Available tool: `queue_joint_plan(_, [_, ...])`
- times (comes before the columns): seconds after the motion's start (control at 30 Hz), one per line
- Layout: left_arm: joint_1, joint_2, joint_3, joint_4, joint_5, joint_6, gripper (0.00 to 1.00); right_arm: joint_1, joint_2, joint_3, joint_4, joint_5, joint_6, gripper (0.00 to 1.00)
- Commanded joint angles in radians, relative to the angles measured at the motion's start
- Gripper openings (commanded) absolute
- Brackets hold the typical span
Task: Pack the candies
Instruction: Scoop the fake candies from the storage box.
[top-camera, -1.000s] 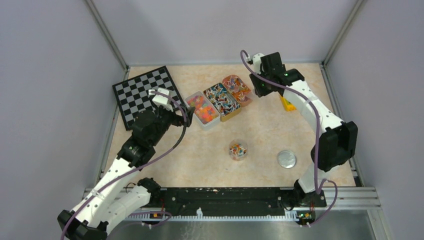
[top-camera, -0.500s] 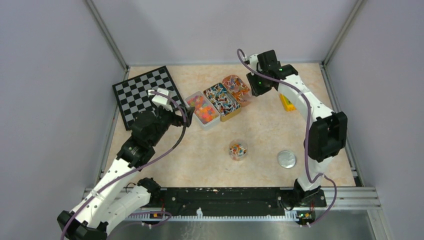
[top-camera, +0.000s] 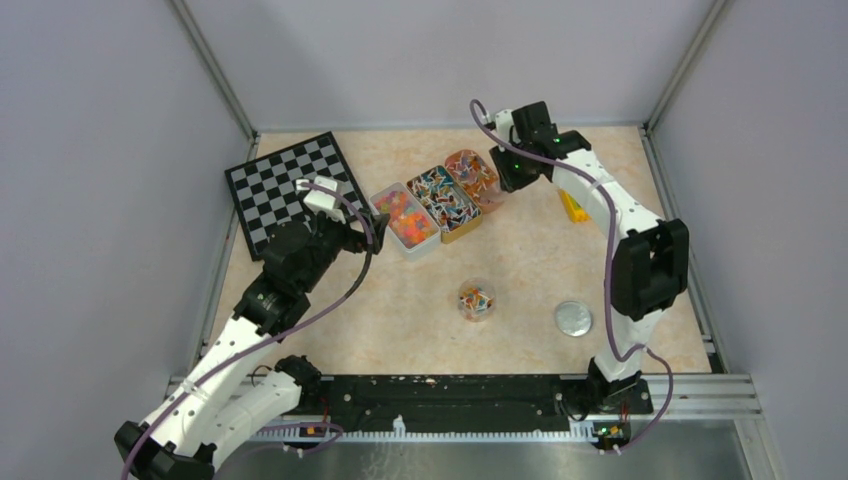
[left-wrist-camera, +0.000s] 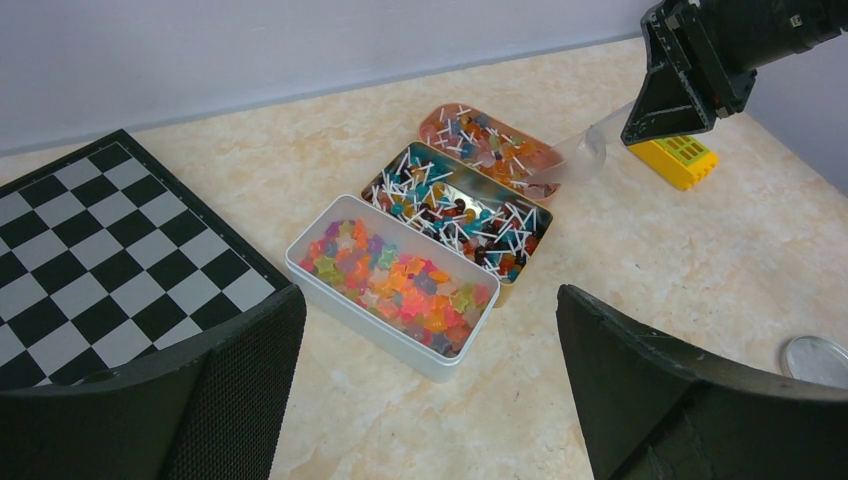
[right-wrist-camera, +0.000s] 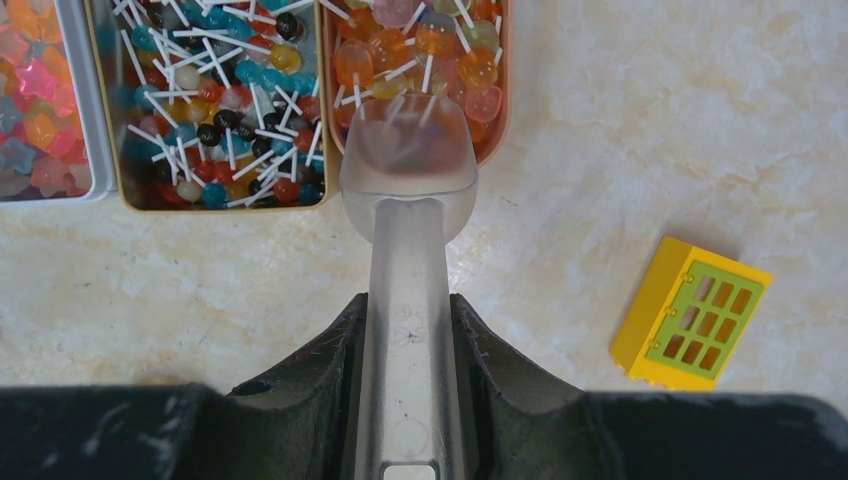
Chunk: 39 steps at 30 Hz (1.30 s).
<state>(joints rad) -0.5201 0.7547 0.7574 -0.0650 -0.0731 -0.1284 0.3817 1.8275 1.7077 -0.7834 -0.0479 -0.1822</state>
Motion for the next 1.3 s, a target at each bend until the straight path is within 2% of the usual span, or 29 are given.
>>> queue_joint_plan(0.0, [-0.001,-0.009,0.017,0.028,-0.012,0.007,0.99,-0.008,-0.008,-0.034,0.103,-0.018,-0.011,0.0])
queue_joint_plan(0.47, [-0.001,-0.008,0.018,0.028,-0.011,0.006,0.99,-0.009,-0.053,-0.176,0.25,-0.038,0.009,0.0])
queue_joint_plan(1.27, [-0.001,-0.005,0.016,0.029,-0.007,0.004,0.99,-0.027,-0.211,-0.516,0.538,-0.055,0.025,0.0])
